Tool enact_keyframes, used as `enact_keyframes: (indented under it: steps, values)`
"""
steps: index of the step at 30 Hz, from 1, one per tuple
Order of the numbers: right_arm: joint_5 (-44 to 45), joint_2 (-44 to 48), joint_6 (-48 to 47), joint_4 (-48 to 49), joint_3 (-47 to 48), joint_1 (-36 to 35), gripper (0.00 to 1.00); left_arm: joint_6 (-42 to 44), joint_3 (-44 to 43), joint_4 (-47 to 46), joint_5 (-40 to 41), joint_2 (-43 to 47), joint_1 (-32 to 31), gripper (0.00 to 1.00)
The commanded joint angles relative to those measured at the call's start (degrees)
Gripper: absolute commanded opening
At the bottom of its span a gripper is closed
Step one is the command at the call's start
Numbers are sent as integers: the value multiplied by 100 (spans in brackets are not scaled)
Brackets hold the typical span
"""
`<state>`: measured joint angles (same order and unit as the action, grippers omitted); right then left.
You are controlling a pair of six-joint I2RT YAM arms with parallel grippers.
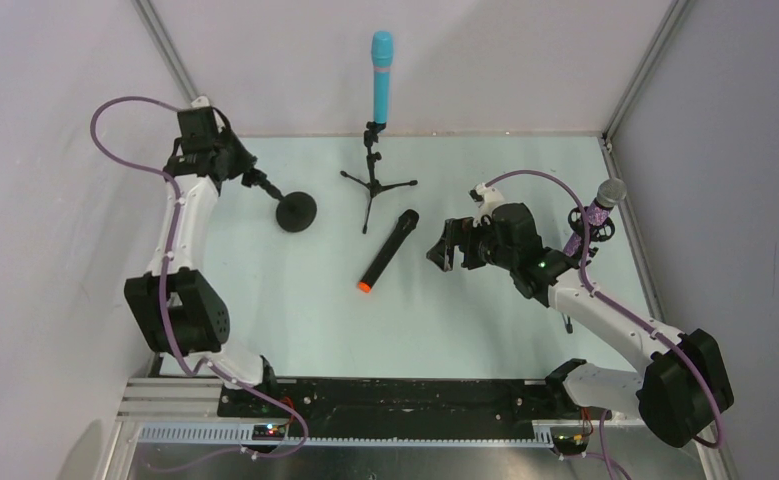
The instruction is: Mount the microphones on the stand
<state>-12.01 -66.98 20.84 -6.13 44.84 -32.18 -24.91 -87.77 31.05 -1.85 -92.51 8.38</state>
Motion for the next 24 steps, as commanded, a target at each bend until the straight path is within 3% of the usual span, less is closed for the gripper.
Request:
enact_keyframes:
  steps: [1,12,24]
  values:
    - [102,91,-14,134,7,-32,99,374,-502,-156,-543,842,-67,0]
    - [314,479,-225,-2,7,13,99,1153,-595,-8,-864,1589,-748,0]
    - [200,1162,-225,-328,7,484,100,2080,-689,373,-728,1687,-2851,0]
